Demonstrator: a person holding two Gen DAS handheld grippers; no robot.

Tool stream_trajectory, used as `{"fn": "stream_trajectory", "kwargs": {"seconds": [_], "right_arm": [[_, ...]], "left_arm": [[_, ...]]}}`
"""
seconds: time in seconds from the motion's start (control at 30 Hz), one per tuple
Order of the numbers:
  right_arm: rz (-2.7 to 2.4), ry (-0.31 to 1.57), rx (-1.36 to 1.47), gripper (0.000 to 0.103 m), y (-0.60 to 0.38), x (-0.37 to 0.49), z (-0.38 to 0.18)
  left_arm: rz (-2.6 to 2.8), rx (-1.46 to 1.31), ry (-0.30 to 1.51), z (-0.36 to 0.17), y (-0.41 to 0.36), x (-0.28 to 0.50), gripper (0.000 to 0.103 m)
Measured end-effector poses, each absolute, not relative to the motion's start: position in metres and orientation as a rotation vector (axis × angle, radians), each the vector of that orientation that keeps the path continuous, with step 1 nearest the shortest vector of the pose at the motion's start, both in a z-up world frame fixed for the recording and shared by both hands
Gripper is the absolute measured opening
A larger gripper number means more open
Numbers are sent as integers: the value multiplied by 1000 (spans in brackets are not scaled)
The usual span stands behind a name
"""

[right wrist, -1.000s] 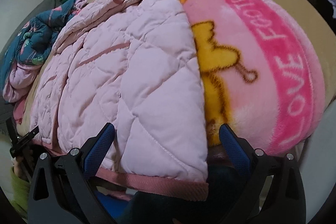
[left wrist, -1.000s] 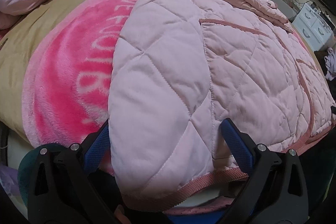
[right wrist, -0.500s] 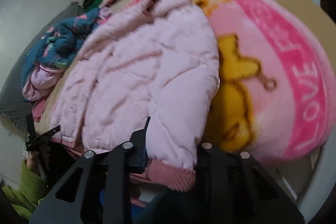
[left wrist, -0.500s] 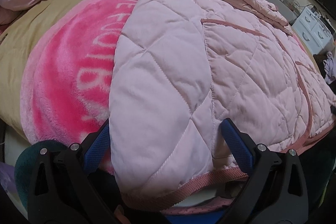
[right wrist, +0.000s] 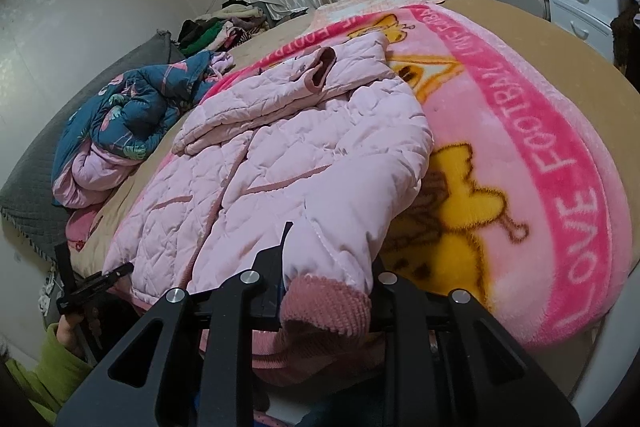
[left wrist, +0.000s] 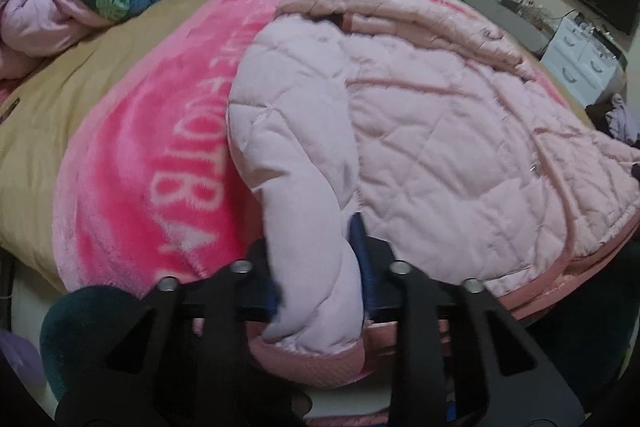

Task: Fold large clothes
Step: 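Close both grippers on the ribbed hem of the jacket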

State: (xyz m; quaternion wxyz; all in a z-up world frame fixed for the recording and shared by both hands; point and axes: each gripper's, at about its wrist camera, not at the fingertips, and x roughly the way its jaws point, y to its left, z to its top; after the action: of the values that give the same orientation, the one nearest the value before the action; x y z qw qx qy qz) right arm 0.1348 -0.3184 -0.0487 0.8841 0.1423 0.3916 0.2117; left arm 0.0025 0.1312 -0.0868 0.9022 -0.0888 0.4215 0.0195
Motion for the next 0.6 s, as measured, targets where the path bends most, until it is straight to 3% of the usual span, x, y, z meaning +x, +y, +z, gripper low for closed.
{"fn": "stream_trajectory", "kwargs": {"seconds": [0.6], "right_arm": [[467, 741, 329, 21, -317, 142, -33]], "left_arm": [[48, -151, 714, -41, 123, 5, 10]]}}
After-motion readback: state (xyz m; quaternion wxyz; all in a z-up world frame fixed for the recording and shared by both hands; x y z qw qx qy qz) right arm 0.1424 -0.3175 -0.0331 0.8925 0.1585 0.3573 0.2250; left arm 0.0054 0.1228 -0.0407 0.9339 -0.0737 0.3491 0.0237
